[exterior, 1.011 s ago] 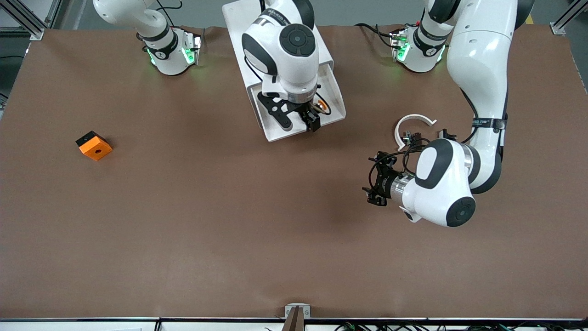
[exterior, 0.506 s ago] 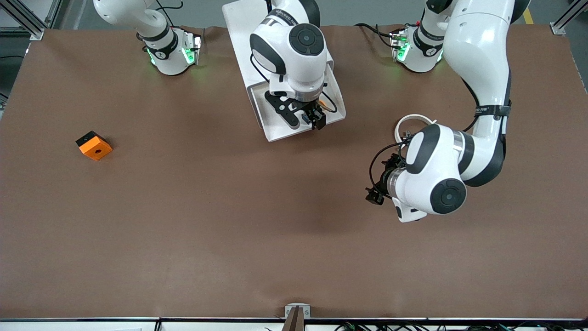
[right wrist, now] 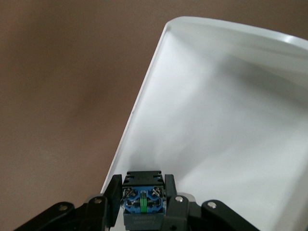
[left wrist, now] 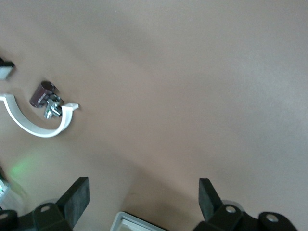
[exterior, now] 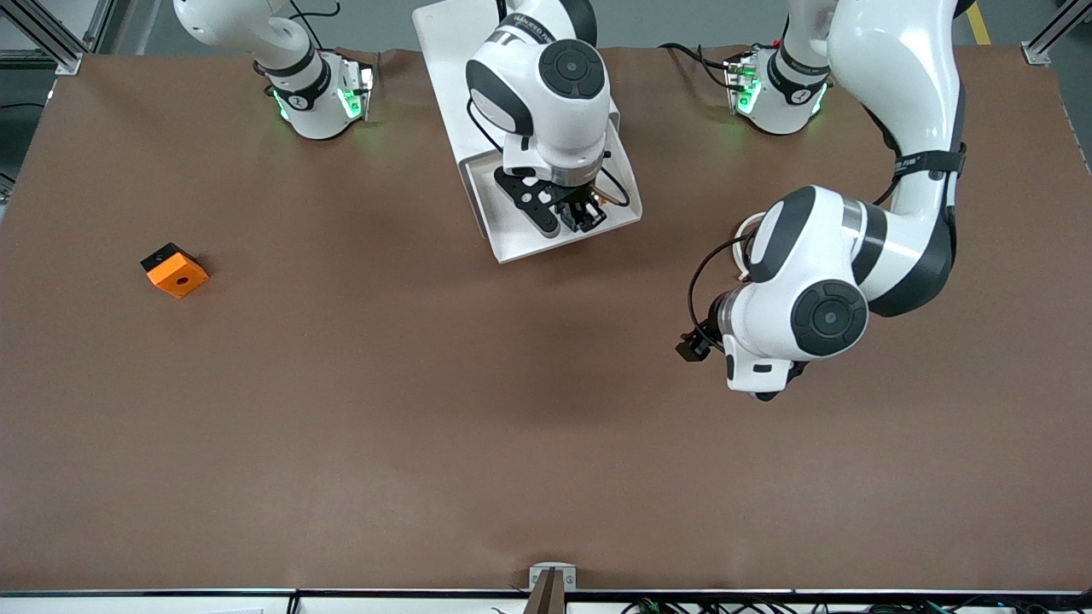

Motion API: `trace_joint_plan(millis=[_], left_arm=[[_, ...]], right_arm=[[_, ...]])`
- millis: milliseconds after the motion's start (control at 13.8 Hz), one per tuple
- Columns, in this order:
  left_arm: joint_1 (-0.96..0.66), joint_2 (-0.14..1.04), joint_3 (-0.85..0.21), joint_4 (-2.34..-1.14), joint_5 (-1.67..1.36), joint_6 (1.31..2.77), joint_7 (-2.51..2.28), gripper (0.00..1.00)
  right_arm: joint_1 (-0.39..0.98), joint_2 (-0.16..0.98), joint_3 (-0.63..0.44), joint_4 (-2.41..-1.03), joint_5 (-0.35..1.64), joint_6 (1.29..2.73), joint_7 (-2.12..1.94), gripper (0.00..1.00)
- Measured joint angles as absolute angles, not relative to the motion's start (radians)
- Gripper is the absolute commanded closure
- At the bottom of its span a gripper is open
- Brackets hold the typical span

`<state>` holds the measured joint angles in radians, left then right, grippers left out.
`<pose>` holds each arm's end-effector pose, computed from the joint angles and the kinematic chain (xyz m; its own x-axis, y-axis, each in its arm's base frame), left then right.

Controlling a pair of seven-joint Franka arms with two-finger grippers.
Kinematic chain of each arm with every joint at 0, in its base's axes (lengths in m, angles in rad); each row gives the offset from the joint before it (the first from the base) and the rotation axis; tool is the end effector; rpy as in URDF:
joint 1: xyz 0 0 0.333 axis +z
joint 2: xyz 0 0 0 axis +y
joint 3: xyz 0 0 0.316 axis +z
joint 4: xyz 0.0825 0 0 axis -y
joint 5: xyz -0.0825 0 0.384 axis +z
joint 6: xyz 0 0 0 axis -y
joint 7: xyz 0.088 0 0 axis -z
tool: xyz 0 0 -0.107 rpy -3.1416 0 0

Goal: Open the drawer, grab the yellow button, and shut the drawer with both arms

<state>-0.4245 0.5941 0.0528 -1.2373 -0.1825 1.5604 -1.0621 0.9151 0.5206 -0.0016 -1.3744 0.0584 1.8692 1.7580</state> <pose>0.6363 -0.2781 0.4044 0.7197 0.6447 -0.2577 0.6256 -0.7632 -0.1618 0.4266 0.5604 0.4129 0.6493 -0.7589 -0.0487 -0.7582 -0.6510 0.0360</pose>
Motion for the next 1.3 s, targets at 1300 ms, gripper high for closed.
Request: trace_joint_plan(millis=[1300], left_arm=[[-0.456, 0.418, -0.205, -1.688, -0.03, 2.013, -1.009, 0.0]], right_arm=[[0.926, 0.532, -0.005, -1.356, 0.056, 1.875, 1.758, 1.0]])
